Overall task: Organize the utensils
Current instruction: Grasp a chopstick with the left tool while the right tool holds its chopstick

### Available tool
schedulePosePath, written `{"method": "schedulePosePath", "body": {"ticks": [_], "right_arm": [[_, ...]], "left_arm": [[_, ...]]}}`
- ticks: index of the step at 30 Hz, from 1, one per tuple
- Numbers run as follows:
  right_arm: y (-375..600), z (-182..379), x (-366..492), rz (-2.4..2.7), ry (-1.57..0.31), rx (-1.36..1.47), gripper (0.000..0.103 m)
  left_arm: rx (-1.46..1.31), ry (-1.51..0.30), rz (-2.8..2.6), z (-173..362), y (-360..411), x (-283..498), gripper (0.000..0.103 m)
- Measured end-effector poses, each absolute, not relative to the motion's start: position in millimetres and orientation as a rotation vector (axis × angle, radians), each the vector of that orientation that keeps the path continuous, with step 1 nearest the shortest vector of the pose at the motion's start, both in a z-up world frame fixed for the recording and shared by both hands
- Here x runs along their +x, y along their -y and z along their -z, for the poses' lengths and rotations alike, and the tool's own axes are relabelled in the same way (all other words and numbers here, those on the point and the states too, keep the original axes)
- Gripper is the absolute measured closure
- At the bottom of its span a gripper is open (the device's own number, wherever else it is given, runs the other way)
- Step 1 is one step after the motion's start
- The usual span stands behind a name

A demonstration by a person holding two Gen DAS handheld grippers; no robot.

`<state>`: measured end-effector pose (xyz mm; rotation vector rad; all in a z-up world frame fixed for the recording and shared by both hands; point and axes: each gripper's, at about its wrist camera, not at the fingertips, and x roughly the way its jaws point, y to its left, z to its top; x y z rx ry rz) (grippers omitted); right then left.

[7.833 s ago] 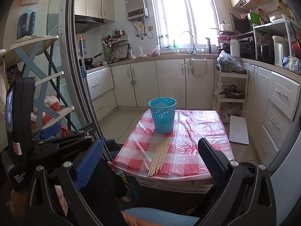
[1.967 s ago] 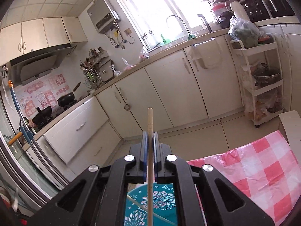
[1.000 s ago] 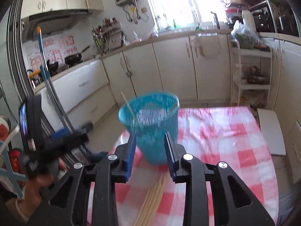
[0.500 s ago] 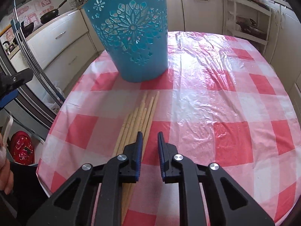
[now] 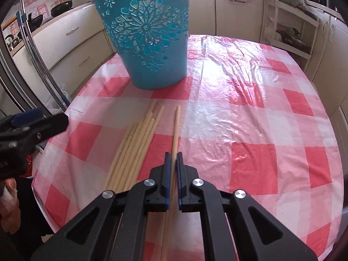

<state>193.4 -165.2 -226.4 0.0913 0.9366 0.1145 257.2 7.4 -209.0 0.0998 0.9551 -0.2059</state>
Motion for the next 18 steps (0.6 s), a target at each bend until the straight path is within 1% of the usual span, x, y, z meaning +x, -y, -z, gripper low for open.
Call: {"method": "schedulePosePath", "body": {"ticks": [4,8,18], "right_arm": [[178.1,227.4,180.8,-0.125,-0.928,0.112,0.097],[182.2,228.0,179.9,-0.141,-0.925,0.147,0.097],[182.4,228.8,177.8,-0.168,-0.912,0.167,0.097]], "left_arm": [[0.127,-1.007,0.234,225.3,11.7,258.5,0.013],[0.095,-1.044,0.237,234.3,12.5,265.6,0.013],[0.141,-1.075,0.214,248.5,20.7,270.8,0.013]]}}
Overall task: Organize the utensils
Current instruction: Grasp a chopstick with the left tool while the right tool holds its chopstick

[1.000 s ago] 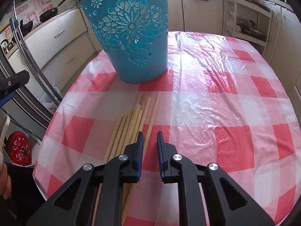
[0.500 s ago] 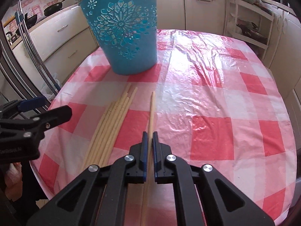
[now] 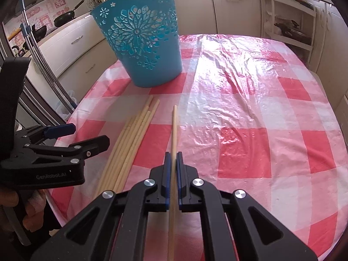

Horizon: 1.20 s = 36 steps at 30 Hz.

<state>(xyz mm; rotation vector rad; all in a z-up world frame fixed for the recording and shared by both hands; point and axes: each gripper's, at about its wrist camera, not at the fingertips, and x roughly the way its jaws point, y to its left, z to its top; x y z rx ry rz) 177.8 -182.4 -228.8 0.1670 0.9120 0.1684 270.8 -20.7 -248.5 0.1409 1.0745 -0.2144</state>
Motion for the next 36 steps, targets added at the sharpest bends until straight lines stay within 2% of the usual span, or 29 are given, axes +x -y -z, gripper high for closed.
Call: {"method": "schedulePosePath", "body": {"ticks": [36], "right_arm": [[177.4,228.6,182.6,-0.156,-0.898,0.136,0.096]], "left_arm": [[0.163,-1.107,0.196,255.2,15.8,272.7,0.016]]}}
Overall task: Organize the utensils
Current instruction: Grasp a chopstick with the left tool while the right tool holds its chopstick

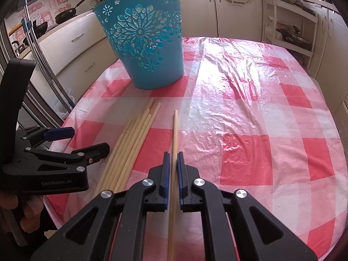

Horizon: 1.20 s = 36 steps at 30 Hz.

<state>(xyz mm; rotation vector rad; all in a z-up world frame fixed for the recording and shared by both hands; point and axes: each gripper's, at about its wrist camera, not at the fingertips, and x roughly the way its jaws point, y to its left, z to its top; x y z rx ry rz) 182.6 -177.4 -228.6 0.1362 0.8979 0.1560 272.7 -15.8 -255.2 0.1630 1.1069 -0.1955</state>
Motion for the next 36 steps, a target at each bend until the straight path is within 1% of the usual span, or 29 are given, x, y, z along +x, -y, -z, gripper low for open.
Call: {"method": "schedulePosePath", "body": {"ticks": [12,17,25,30,31,33,35,36], "right_arm": [[179.6,229.3,181.2,-0.167,-0.888,0.144,0.096],[181.4,229.4,181.1,-0.175,-0.889,0.156,0.096],[182.7,229.3,181.3,-0.18,-0.89,0.162,0.096],[181.7,228.8,182.0,-0.18,-0.893,0.16,0.095],[181.3,228.6,182.3,-0.18,-0.894,0.159,0.095],[180.8,228.2,183.9,-0.18,-0.898,0.157,0.093],[180.2,227.6,186.6,-0.179,-0.905,0.156,0.092],[179.7,227.2,188.7,-0.176,-0.911,0.153,0.092]], "left_arm": [[0.154,-1.104,0.203,254.1,7.5,271.7,0.016],[0.066,-1.101,0.265,248.2,4.3,272.5,0.016],[0.146,-1.092,0.266,251.7,28.1,272.5,0.016],[0.151,-1.097,0.254,252.7,28.2,273.5,0.017],[0.151,-1.098,0.256,252.7,28.6,273.6,0.018],[0.172,-1.092,0.25,252.5,29.9,273.5,0.024],[0.184,-1.085,0.255,251.5,33.5,273.7,0.035],[0.184,-1.081,0.259,250.5,33.9,273.9,0.039]]}}
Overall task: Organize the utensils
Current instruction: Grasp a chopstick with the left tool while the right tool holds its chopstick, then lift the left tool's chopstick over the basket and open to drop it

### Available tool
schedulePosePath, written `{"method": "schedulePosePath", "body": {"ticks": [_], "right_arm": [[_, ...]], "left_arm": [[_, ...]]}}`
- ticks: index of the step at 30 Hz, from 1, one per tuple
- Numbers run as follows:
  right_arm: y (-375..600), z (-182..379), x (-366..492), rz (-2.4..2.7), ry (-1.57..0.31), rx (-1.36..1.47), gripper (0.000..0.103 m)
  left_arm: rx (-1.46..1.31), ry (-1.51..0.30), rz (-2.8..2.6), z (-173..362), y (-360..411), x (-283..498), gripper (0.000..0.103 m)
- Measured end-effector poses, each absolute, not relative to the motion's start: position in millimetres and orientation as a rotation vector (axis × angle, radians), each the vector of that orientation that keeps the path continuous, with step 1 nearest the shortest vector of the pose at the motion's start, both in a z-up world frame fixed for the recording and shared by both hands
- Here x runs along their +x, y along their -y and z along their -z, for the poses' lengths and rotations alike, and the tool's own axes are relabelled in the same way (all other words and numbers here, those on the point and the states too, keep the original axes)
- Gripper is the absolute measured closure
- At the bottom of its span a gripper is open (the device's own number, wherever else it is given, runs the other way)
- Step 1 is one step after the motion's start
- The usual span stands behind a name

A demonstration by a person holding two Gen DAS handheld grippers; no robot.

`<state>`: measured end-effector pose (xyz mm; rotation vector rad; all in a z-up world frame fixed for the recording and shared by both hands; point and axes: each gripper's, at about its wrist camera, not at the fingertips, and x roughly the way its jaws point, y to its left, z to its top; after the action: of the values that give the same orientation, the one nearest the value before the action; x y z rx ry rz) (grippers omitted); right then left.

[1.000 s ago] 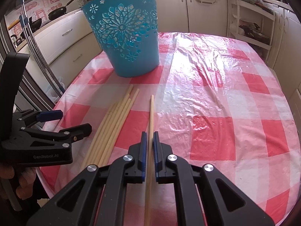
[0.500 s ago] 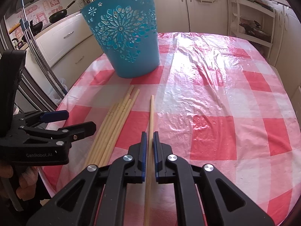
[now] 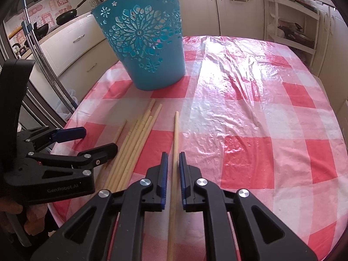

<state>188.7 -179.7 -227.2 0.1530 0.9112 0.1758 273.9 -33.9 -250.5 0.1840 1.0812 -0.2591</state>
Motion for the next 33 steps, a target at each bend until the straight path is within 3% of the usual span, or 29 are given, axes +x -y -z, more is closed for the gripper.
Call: {"method": "schedulePosePath", "body": {"ticks": [3,5,8,14,18,25,33], "right_arm": [[178.2,226.1,195.6,-0.171,-0.928,0.131,0.092],[177.0,225.6,201.4,-0.169,-0.942,0.111,0.092],[172.7,224.4,208.2,-0.178,-0.969,0.055,0.092],[182.3,225.0,202.8,-0.197,-0.989,0.062,0.097],[192.5,226.8,200.9,-0.213,-0.979,0.13,0.098],[196.4,226.6,200.9,-0.229,-0.967,0.163,0.098],[197.6,226.9,199.8,-0.239,-0.952,0.159,0.098]], "left_arm": [[0.183,-1.075,0.274,248.3,36.4,274.7,0.056],[0.188,-1.073,0.29,247.1,38.3,274.4,0.075],[0.189,-1.08,0.328,246.2,40.1,273.8,0.094],[0.082,-1.172,0.385,239.9,23.8,278.2,0.098],[-0.064,-1.137,0.442,195.0,-0.4,279.5,0.098],[-0.136,-0.834,0.467,59.6,-8.7,303.9,0.098],[-0.166,-0.494,0.365,-3.0,27.9,357.4,0.098]]}}
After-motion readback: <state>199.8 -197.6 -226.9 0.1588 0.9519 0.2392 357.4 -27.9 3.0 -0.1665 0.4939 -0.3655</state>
